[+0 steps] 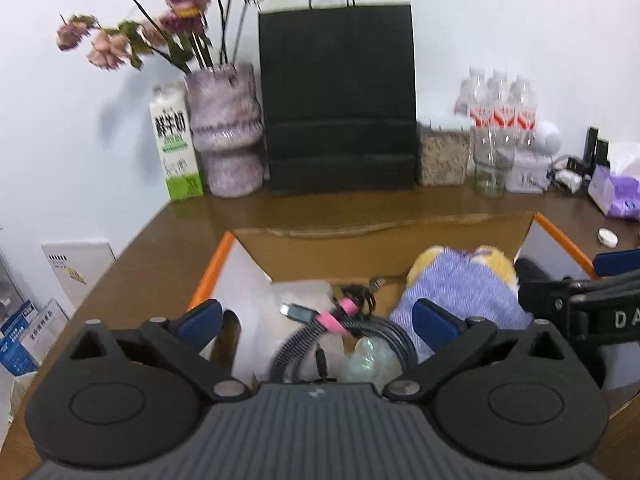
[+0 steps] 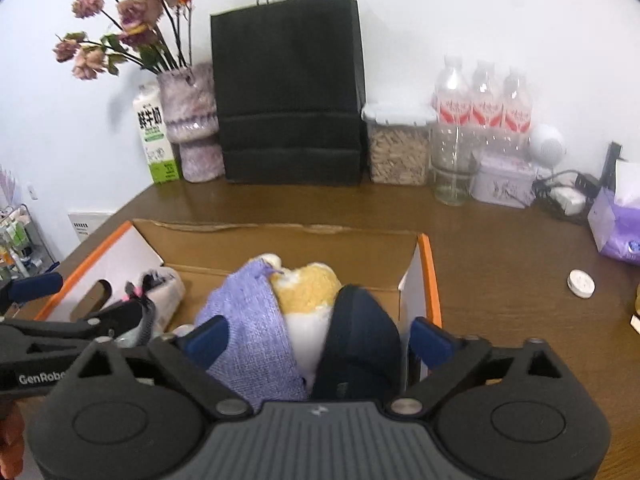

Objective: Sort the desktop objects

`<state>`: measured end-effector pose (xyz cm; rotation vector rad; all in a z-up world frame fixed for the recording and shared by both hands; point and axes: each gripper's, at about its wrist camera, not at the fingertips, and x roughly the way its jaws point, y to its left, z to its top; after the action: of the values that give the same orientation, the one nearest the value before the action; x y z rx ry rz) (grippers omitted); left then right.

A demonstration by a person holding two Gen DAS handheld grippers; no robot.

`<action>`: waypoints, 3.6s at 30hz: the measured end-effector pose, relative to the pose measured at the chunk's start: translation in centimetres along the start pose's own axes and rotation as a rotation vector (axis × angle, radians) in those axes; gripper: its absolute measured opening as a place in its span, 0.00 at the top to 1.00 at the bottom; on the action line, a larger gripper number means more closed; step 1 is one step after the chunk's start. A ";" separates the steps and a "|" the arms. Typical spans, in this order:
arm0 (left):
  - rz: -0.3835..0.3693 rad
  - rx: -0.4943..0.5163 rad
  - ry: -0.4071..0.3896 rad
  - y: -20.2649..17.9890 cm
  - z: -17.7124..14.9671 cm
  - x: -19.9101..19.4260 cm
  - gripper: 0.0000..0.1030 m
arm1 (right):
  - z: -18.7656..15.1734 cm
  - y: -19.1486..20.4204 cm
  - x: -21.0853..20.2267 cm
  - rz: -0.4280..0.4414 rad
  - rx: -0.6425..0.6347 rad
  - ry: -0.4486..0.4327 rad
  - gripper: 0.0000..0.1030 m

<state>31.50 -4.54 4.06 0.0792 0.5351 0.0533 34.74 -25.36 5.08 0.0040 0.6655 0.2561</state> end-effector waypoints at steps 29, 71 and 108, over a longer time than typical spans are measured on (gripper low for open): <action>-0.007 -0.088 -0.133 3.9 -6.3 -10.8 0.00 | -8.4 2.9 -11.6 0.012 -0.039 -0.162 0.00; -0.104 -0.019 -0.094 0.8 -17.3 -18.3 0.00 | -21.4 5.6 -17.1 0.007 -0.049 -0.099 0.00; -0.121 0.000 -0.104 0.2 -17.3 -18.7 0.00 | -21.3 5.7 -17.7 0.020 -0.059 -0.114 0.00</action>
<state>6.56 -4.58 -1.23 0.0493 0.4350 -0.0687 6.97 -25.70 -0.43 -0.0309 0.5450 0.2924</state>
